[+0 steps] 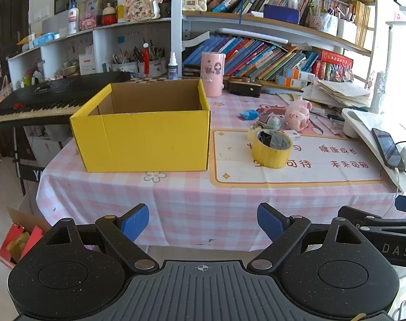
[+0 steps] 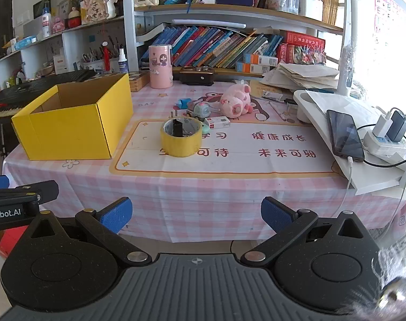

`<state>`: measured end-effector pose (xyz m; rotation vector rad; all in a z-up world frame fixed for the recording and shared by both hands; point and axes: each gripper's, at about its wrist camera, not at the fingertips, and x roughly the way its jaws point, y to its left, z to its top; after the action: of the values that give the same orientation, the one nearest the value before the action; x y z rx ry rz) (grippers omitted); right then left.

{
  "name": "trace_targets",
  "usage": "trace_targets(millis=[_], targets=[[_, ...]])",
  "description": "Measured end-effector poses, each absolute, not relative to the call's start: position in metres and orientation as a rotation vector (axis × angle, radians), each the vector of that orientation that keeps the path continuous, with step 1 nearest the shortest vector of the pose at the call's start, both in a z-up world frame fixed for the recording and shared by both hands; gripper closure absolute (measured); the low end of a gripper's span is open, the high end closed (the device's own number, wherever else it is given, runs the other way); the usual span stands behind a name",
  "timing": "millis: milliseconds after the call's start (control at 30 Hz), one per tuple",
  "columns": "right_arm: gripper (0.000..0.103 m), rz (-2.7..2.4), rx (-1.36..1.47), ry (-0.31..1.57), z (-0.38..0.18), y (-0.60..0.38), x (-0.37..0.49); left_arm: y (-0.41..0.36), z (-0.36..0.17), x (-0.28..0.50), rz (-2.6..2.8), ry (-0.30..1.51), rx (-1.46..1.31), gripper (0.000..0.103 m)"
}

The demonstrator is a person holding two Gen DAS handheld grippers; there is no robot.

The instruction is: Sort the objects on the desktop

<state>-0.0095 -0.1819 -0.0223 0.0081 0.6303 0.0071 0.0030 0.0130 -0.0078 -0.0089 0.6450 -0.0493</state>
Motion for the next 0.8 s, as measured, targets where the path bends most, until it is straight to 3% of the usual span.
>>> trace_targets(millis=[800], targets=[[0.0,-0.001,0.008,0.623,-0.024,-0.1751,-0.0052,0.0127,-0.0074,0.0045,-0.083,0.64,0.021,0.013]])
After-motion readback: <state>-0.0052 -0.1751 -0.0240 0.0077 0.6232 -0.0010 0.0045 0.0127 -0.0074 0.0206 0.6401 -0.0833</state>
